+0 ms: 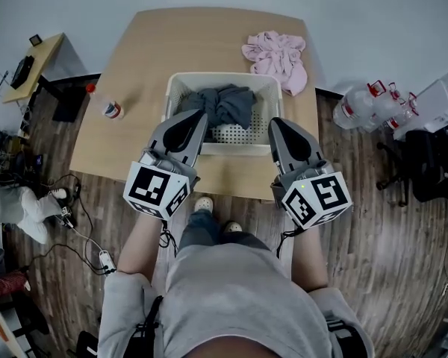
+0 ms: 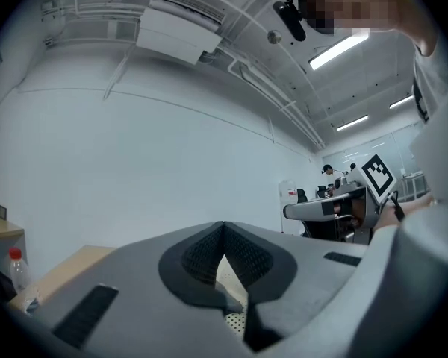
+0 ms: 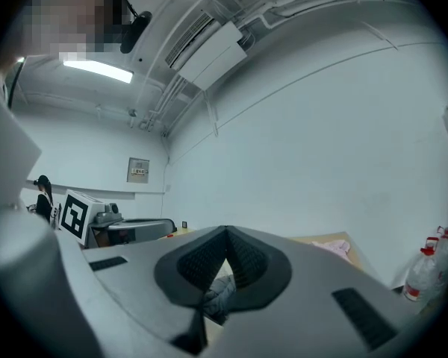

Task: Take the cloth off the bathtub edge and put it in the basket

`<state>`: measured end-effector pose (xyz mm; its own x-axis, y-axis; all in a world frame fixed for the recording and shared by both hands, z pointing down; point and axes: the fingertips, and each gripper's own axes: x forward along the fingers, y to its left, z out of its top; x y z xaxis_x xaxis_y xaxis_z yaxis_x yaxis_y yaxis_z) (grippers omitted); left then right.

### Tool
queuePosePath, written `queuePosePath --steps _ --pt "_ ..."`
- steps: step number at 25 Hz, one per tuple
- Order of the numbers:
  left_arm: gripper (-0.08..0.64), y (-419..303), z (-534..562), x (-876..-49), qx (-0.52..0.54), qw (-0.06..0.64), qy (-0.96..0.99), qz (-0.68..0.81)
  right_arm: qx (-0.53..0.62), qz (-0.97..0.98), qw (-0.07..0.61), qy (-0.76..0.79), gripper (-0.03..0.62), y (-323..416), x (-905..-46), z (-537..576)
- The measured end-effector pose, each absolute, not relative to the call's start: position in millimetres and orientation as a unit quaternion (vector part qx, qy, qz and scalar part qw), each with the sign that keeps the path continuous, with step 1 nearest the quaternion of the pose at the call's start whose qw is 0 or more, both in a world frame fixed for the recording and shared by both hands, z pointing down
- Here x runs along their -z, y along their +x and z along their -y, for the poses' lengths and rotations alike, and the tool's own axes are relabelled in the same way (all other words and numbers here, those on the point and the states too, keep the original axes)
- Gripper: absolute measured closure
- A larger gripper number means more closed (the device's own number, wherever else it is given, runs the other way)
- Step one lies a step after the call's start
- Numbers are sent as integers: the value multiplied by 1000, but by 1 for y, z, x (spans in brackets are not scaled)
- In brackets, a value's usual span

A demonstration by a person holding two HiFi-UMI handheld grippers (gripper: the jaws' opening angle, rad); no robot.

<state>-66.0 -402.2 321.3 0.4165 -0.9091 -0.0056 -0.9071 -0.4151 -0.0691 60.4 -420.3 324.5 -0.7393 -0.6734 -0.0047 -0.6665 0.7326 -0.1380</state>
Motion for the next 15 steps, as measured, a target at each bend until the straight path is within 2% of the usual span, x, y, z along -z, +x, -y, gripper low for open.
queuePosePath --steps 15 --pt "545 -79 363 -309 1 40 -825 -564 50 -936 38 -346 584 47 -315 385"
